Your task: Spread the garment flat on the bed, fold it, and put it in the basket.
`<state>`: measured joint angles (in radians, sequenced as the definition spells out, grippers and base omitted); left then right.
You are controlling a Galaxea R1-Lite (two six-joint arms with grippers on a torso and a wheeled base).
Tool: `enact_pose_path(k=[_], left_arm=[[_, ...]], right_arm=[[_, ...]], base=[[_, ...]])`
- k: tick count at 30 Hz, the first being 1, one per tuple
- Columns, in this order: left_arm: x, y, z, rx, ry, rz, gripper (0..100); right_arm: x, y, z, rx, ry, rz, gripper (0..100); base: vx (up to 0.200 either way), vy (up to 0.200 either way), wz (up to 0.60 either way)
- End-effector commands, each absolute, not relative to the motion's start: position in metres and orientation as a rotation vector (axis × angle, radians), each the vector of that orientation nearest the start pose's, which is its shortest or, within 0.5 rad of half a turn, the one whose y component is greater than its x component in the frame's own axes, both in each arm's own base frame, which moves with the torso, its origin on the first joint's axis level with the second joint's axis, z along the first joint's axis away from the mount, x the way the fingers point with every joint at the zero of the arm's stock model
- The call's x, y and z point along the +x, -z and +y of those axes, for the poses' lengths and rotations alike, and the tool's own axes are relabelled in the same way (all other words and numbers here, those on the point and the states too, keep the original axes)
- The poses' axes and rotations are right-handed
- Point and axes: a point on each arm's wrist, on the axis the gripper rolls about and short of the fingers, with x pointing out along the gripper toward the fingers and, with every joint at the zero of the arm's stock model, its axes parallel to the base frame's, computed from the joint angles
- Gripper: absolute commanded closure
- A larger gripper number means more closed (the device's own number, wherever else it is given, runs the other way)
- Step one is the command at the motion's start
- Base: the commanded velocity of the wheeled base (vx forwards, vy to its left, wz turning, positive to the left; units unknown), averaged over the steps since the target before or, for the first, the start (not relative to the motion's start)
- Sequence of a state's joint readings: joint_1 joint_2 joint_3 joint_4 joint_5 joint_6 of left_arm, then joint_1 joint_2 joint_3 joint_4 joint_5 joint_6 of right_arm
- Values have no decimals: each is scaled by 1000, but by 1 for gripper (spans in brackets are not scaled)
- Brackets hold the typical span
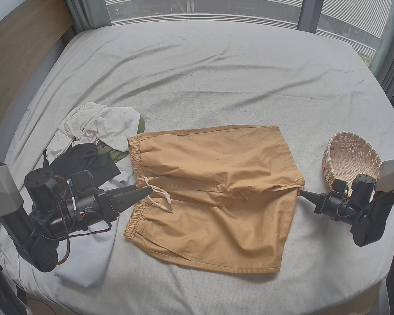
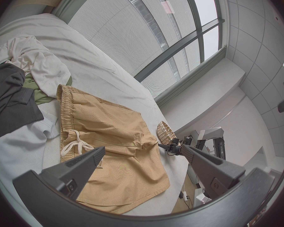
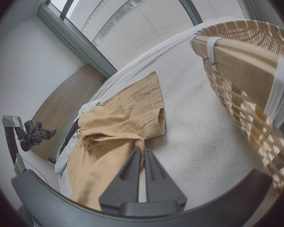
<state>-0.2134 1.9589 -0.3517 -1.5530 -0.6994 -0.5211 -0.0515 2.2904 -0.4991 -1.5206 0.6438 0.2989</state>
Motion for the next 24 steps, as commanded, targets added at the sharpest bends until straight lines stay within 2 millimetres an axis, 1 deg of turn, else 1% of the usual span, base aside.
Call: enact_pose_path(k=[1, 3, 7, 9, 10, 14, 17, 20, 24], left_arm=[[270, -95, -73, -497, 878, 289, 0], [270, -95, -73, -497, 878, 289, 0], [270, -95, -73, -497, 878, 289, 0], [270, -95, -73, -497, 878, 289, 0], [270, -96, -73, -497, 878, 288, 0], [270, -96, -73, -497, 878, 288, 0], [270, -96, -73, -496, 879, 285, 0], [270, -96, -73, -496, 879, 285, 0], [270, -96, -73, -496, 879, 285, 0]], right_arm=[[327, -10, -3, 385, -548, 355, 0], [324, -13, -2, 384, -551, 357, 0], [307, -19, 3, 390, -561, 389, 0], [302, -18, 7, 393, -569, 408, 0], [295, -15, 14, 398, -587, 441, 0], [281, -6, 27, 407, -621, 515, 0], [273, 0, 34, 412, -637, 560, 0], [269, 9, 38, 418, -642, 603, 0], [268, 18, 38, 424, -633, 632, 0]], base=[[0, 0, 0], [0, 0, 0], [0, 0, 0], [0, 0, 0], [0, 0, 0], [0, 0, 0], [0, 0, 0], [0, 0, 0], [0, 0, 0]])
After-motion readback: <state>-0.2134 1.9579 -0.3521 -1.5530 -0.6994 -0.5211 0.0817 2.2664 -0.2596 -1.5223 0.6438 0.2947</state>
